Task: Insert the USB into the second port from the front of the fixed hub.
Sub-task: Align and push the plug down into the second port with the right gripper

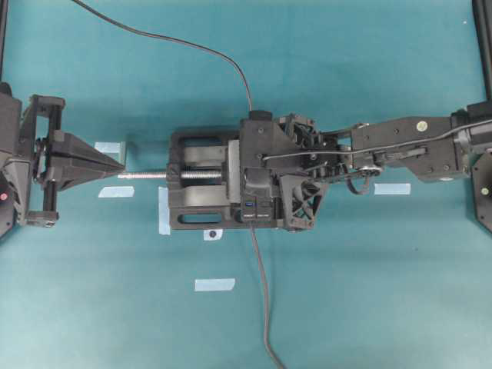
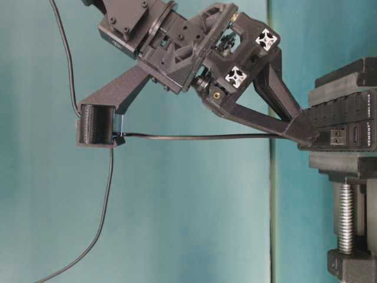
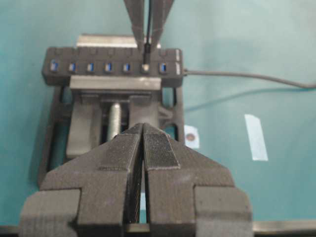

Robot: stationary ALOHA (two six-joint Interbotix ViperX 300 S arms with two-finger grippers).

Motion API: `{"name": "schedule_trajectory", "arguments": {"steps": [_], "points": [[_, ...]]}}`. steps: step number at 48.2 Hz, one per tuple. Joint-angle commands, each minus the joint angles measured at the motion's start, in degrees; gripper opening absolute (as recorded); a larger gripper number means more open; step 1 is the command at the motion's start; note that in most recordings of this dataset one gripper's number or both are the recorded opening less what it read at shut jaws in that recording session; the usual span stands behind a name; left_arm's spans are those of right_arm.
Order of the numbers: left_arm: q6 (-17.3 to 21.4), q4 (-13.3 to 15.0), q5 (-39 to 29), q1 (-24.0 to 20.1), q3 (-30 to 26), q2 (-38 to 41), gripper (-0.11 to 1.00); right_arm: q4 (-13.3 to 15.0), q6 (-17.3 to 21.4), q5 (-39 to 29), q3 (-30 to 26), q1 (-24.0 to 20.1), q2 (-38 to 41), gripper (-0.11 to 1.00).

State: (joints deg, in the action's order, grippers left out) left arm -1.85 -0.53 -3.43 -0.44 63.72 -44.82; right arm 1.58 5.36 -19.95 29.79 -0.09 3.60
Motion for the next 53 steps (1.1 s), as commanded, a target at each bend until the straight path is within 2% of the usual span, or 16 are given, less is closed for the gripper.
{"name": "schedule_trajectory", "arguments": {"steps": [1, 41, 53], "points": [[0.0, 0.0, 0.5, 0.1, -0.8, 0.0, 0.00, 0.2, 0.1, -1.4, -0.6, -0.2, -0.5, 0.06], [0.0, -0.1, 0.4, 0.1, -0.7, 0.0, 0.00, 1.0, -0.1, -2.8, -0.8, 0.3, 0.5, 0.06], [0.0, 0.0, 0.5, 0.1, -0.7, 0.0, 0.00, 2.9, -0.1, -5.4, -1.5, 0.3, 0.5, 0.06]]}}
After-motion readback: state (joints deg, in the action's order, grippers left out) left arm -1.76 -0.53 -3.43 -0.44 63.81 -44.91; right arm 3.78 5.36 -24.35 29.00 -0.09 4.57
